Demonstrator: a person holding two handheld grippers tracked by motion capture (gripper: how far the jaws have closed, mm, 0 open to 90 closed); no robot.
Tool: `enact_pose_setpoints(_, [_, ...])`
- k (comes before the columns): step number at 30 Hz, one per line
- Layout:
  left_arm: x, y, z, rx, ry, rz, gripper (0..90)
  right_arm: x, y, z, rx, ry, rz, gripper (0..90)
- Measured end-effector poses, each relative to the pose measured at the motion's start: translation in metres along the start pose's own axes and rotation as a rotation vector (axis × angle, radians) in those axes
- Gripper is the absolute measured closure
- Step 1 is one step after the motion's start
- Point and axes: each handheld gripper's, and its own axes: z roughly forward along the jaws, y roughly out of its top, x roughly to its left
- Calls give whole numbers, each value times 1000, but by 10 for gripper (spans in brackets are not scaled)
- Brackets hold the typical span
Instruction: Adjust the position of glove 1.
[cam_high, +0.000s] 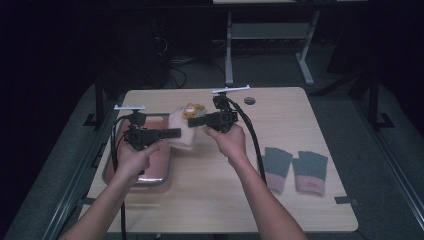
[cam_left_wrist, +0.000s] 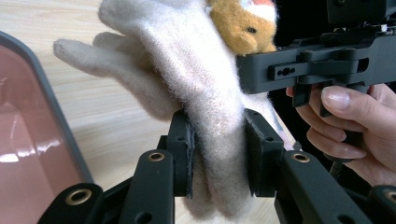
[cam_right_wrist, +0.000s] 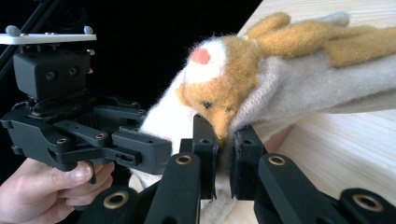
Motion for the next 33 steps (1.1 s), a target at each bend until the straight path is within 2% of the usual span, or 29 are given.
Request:
enact_pose_setpoints(10, [8, 1, -22, -14, 14, 13, 673, 12, 7, 14, 15, 21, -23, 828])
enact_pose_setpoints(14, [11, -1, -30, -29, 21, -5, 673, 18, 10, 22, 27, 28, -32, 828])
enact_pose_setpoints(33, [26, -7, -67, -61, 72, -36, 673, 38, 22, 61, 79, 78, -68, 828])
